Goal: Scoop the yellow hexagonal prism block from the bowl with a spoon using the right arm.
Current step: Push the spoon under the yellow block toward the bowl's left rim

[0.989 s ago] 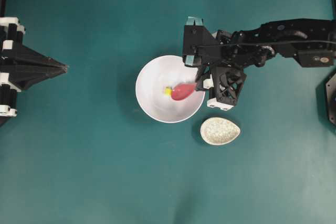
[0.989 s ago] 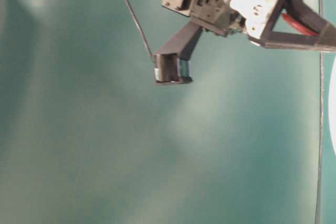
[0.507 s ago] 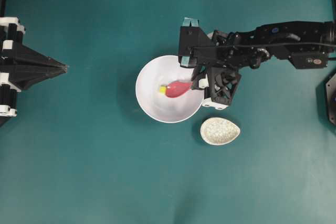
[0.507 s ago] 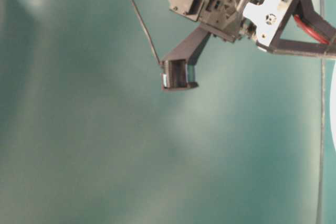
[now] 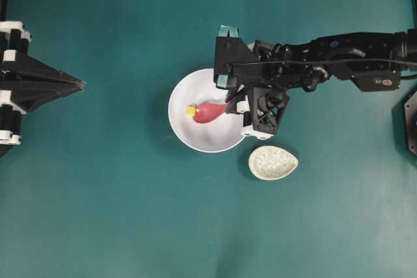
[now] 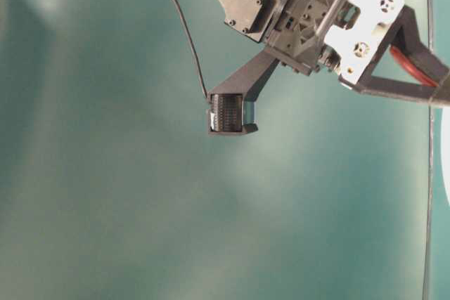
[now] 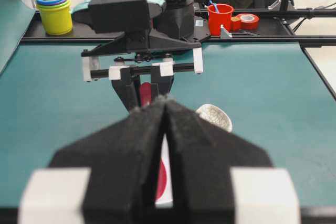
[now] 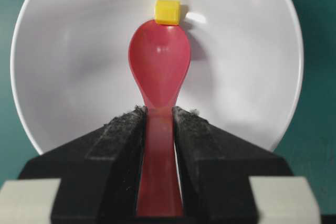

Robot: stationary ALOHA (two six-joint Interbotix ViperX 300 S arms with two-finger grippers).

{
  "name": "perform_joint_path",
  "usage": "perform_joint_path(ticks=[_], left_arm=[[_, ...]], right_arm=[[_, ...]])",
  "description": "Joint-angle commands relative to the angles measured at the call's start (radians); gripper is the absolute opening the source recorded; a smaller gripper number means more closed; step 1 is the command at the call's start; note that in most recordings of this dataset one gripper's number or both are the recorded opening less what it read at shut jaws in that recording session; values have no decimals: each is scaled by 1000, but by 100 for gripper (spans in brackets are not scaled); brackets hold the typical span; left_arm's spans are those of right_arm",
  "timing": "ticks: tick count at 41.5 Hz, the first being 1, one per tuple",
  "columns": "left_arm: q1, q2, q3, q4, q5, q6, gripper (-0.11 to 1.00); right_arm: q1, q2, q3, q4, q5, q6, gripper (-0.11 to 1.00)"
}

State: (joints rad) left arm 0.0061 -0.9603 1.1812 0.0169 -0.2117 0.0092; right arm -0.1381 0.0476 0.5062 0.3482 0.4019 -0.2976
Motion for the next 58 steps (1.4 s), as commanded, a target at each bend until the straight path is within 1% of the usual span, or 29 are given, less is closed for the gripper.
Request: perform_joint_path(ticks=[1, 15, 24, 31, 58], left_arm=[[2, 9, -26, 2, -9, 0, 0], [2, 9, -26, 2, -9, 0, 0], [2, 9, -26, 2, -9, 0, 0], [2, 8, -26, 2, -9, 0, 0], [2, 9, -26, 2, -9, 0, 0]], right_arm=[[2, -15, -25, 0, -21, -2, 25], [2, -17, -35, 2, -54, -2, 25], [2, -37, -35, 2, -57, -2, 25], [2, -49, -28, 2, -83, -2, 25], [2, -49, -26, 2, -123, -2, 25]])
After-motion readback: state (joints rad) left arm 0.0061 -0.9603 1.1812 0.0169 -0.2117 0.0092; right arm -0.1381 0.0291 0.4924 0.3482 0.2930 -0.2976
